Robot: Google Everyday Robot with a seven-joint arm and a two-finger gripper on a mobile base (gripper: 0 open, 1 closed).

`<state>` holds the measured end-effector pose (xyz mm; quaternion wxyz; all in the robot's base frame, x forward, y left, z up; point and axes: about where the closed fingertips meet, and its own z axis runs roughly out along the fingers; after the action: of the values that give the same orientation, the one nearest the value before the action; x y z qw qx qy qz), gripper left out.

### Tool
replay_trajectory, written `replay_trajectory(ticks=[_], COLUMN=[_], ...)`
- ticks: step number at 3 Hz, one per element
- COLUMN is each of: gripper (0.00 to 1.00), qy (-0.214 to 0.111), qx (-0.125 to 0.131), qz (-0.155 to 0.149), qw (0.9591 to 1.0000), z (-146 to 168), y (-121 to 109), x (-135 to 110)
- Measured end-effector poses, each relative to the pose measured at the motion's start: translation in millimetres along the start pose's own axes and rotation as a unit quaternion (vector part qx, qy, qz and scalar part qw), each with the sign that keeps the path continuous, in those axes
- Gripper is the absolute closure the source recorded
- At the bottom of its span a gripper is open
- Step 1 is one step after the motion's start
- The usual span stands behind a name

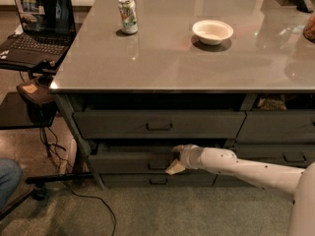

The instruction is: Open middle drawer

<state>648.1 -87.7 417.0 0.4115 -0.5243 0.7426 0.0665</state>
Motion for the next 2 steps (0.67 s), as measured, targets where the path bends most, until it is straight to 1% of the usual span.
replay_trajectory(ticks=[1, 2], gripper=[1.00, 1.00], qy=[0.000, 0.001], qx=[0.000, 0.005], qz=[0.000, 0.007], qw=[1.0000, 1.0000], z=[-2.3, -10.7], y=[-1.3, 14.6], x=[-0.8, 4.4])
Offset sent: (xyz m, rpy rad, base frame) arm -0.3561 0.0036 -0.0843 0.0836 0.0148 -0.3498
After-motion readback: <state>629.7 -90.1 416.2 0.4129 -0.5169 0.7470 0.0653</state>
